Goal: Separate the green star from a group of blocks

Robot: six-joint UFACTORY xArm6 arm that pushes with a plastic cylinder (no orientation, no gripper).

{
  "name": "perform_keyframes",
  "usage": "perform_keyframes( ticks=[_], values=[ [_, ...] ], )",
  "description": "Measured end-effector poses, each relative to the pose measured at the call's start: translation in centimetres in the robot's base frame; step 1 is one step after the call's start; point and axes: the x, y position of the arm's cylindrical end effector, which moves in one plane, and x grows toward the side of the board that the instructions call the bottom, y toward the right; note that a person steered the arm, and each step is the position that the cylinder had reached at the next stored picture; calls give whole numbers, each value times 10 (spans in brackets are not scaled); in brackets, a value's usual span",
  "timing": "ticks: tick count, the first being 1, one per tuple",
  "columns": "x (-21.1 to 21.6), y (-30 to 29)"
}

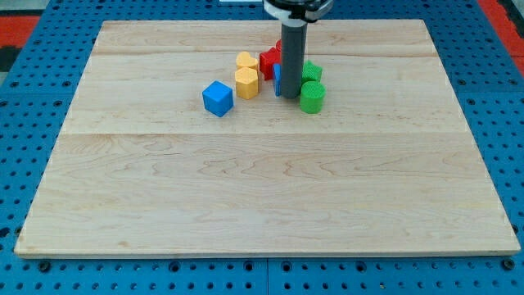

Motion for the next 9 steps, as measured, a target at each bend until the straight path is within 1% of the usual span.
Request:
perform_keyframes(
  ticks=[2,3,4,5,6,7,8,9],
  values=[
    [-31,43],
    [-57,43],
    [-62,32],
    [-68,75],
    [-82,95],
    [-26,93],
    [44,94],
    [74,17]
  ],
)
